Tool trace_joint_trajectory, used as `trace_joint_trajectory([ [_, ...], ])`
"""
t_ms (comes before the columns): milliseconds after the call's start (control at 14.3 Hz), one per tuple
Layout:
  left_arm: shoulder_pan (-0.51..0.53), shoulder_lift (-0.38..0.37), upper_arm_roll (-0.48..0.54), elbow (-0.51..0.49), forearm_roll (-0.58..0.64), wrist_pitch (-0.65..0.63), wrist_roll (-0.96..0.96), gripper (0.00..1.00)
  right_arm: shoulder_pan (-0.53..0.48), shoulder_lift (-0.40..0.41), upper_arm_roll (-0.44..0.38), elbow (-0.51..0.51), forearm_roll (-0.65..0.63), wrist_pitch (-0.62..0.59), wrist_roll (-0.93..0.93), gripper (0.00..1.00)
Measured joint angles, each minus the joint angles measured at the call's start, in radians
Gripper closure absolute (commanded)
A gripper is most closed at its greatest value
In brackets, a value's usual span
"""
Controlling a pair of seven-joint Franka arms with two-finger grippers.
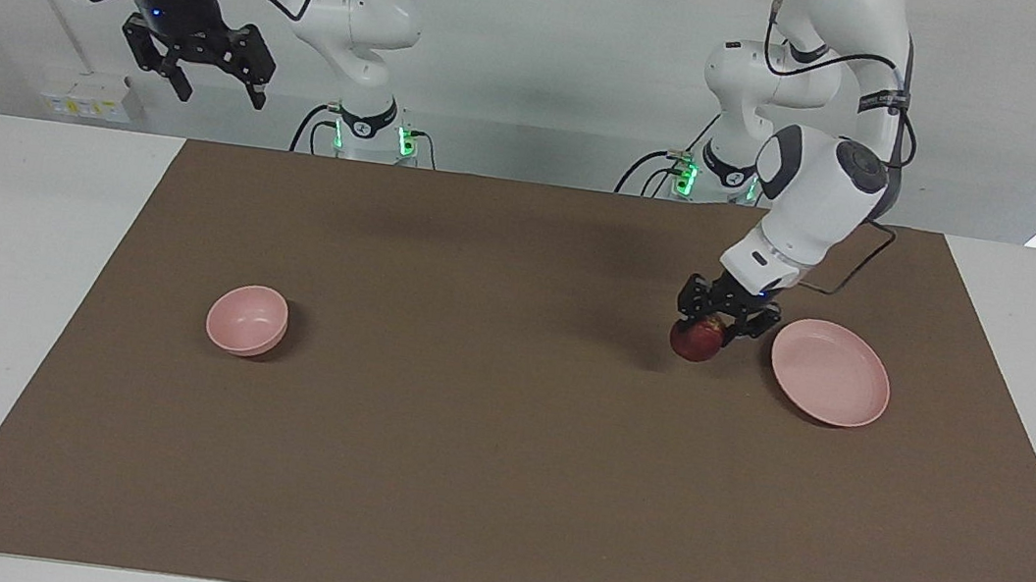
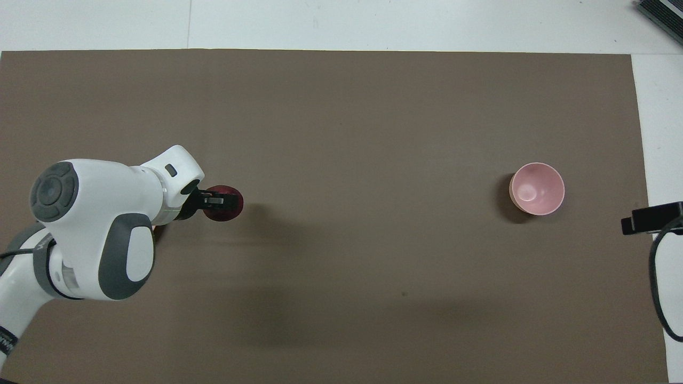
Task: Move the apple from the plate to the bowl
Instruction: 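Lift the apple with the left gripper while the right gripper approaches, then close the right gripper on the apple held by the left gripper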
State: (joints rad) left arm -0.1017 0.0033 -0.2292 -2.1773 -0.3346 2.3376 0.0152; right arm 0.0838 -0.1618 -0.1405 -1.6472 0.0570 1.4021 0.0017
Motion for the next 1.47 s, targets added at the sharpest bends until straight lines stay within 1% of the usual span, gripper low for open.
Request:
trace_joint_trajectory([
  [140, -0.001, 0.002, -0.063, 0.028, -0.040, 0.000, -0.076, 1.00, -0.002, -0.009, -0.001, -0.045, 0.066, 0.001, 0.076, 0.00],
  [351, -0.001, 0.011, -0.121, 0.080, -0.194, 0.000, -0.101, 1.00, 0.000, -0.009, 0.000, -0.135, 0.151, 0.055, 0.186, 0.00],
  [421, -0.001, 0.012, -0.136, 0.097, -0.227, 0.000, -0.101, 1.00, 0.000, -0.009, 0.000, -0.157, 0.177, 0.068, 0.211, 0.00],
  [701, -0.001, 0.013, -0.218, 0.145, -0.303, 0.001, -0.158, 1.00, -0.005, -0.008, -0.001, -0.193, 0.288, 0.075, 0.355, 0.00],
  [911, -0.001, 0.013, -0.260, 0.172, -0.382, 0.010, -0.184, 1.00, -0.006, 0.010, -0.001, -0.209, 0.380, 0.090, 0.477, 0.00],
  [1052, -0.001, 0.013, -0.293, 0.182, -0.461, 0.064, -0.185, 1.00, -0.009, 0.039, -0.001, -0.215, 0.449, 0.100, 0.545, 0.00],
  [1262, -0.001, 0.013, -0.361, 0.183, -0.576, 0.183, -0.192, 1.00, -0.011, 0.090, -0.001, -0.216, 0.572, 0.101, 0.640, 0.00],
  [1472, -0.001, 0.013, -0.380, 0.198, -0.696, 0.246, -0.192, 1.00, -0.014, 0.141, -0.001, -0.215, 0.694, 0.104, 0.707, 0.00],
])
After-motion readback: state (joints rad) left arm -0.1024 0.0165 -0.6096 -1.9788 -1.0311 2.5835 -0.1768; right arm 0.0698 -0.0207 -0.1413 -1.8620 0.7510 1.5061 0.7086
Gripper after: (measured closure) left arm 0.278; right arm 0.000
